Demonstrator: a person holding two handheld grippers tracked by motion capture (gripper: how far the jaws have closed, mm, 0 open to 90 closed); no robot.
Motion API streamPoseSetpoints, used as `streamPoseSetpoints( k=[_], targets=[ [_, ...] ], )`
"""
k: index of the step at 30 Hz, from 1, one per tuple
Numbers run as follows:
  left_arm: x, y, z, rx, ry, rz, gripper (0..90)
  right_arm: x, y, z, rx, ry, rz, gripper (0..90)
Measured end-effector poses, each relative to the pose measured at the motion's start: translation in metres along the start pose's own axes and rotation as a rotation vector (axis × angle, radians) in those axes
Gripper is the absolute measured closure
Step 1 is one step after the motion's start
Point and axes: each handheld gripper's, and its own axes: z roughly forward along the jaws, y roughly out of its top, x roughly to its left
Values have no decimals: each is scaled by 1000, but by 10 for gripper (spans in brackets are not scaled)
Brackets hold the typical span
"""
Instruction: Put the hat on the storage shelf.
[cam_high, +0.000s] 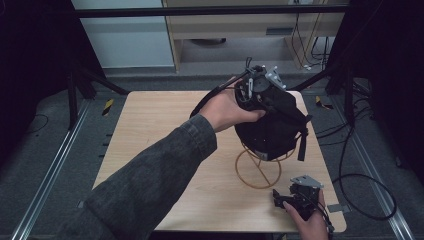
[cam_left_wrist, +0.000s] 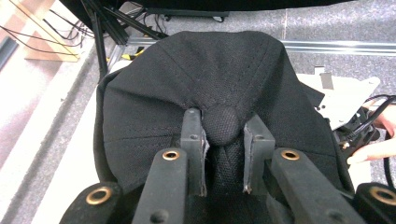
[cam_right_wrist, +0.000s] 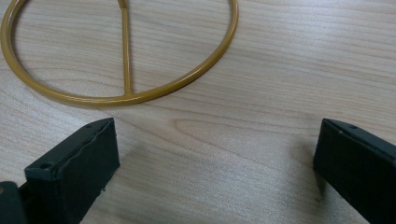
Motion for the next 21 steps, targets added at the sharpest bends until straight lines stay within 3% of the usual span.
streamPoseSetpoints(
  k=[10, 21],
  targets=[
    [-1, -4, 9, 12, -13, -6, 741, -2, 0, 0, -5, -4, -20, 4],
    [-3, -9, 14, 16, -22, -8, 740, 0, 0, 0, 0, -2, -3, 3]
  ],
)
